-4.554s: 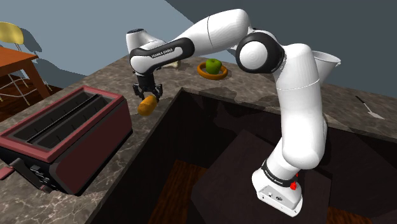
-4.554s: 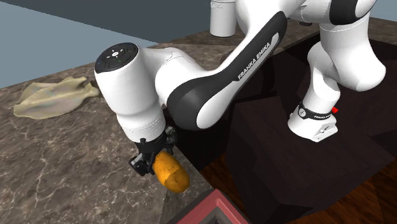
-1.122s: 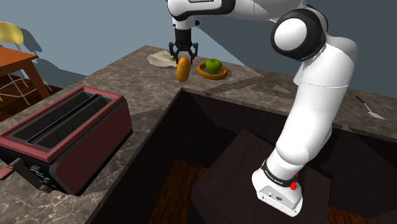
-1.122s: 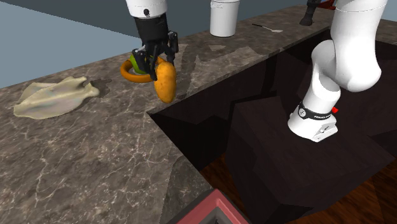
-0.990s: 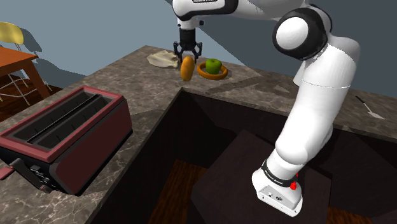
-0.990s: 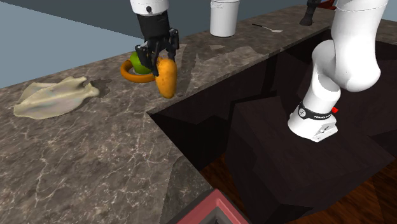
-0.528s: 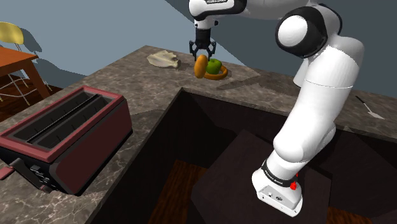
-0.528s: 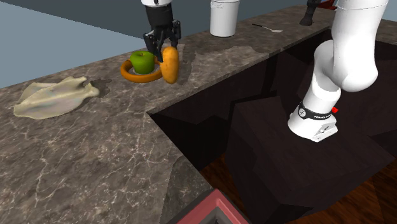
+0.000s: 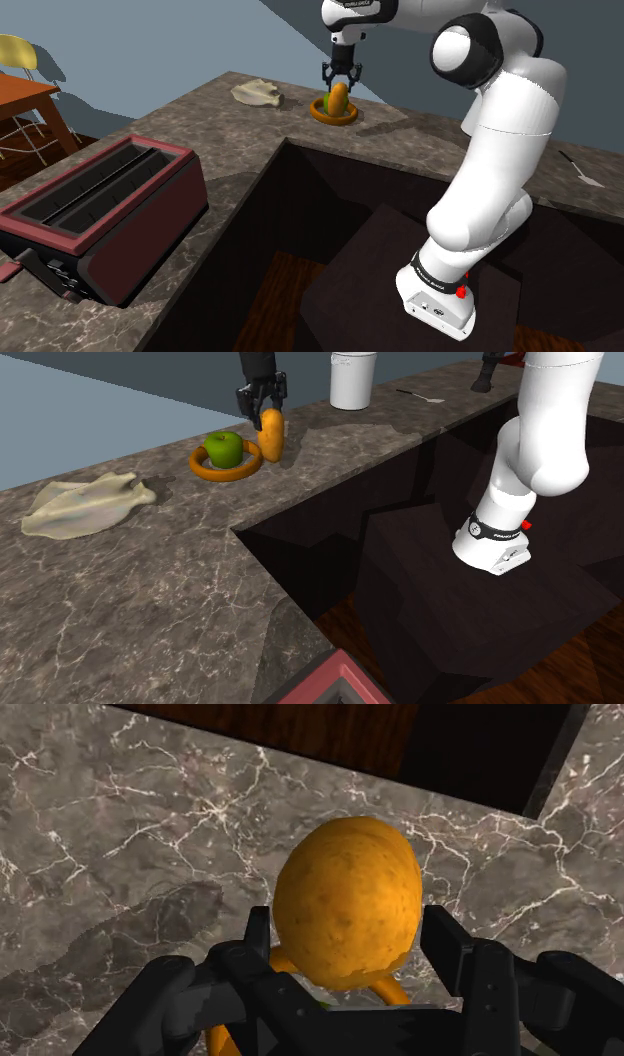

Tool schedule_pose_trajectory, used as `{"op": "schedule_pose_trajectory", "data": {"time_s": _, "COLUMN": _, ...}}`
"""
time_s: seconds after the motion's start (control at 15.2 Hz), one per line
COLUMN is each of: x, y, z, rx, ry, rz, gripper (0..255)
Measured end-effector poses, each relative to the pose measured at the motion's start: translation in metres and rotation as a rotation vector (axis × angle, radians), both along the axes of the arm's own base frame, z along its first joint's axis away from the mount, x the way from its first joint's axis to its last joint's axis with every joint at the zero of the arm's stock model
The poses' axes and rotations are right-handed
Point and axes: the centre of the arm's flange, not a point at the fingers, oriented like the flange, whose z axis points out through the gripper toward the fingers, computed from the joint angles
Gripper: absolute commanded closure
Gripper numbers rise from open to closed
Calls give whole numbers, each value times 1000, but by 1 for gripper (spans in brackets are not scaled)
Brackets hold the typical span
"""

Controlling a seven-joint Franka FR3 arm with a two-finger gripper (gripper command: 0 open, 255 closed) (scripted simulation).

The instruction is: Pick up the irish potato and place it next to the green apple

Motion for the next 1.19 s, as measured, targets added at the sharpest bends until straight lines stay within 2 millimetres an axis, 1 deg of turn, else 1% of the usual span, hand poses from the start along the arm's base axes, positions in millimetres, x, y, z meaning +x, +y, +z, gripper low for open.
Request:
{"op": "schedule_pose_trajectory", "data": {"time_s": 0.2, "x": -8, "y": -36, "z": 4, "rx": 0, "ry": 0, "rz": 0, "gripper": 255}}
{"op": "schedule_pose_trajectory", "data": {"time_s": 0.26, "x": -11, "y": -48, "z": 3, "rx": 0, "ry": 0, "rz": 0, "gripper": 255}}
{"op": "schedule_pose_trajectory", "data": {"time_s": 0.4, "x": -15, "y": -57, "z": -4, "rx": 0, "ry": 0, "rz": 0, "gripper": 255}}
{"op": "schedule_pose_trajectory", "data": {"time_s": 0.79, "x": -17, "y": -60, "z": -36, "rx": 0, "ry": 1, "rz": 1, "gripper": 255}}
{"op": "schedule_pose_trajectory", "data": {"time_s": 1.19, "x": -16, "y": -58, "z": -67, "rx": 0, "ry": 1, "rz": 1, "gripper": 255}}
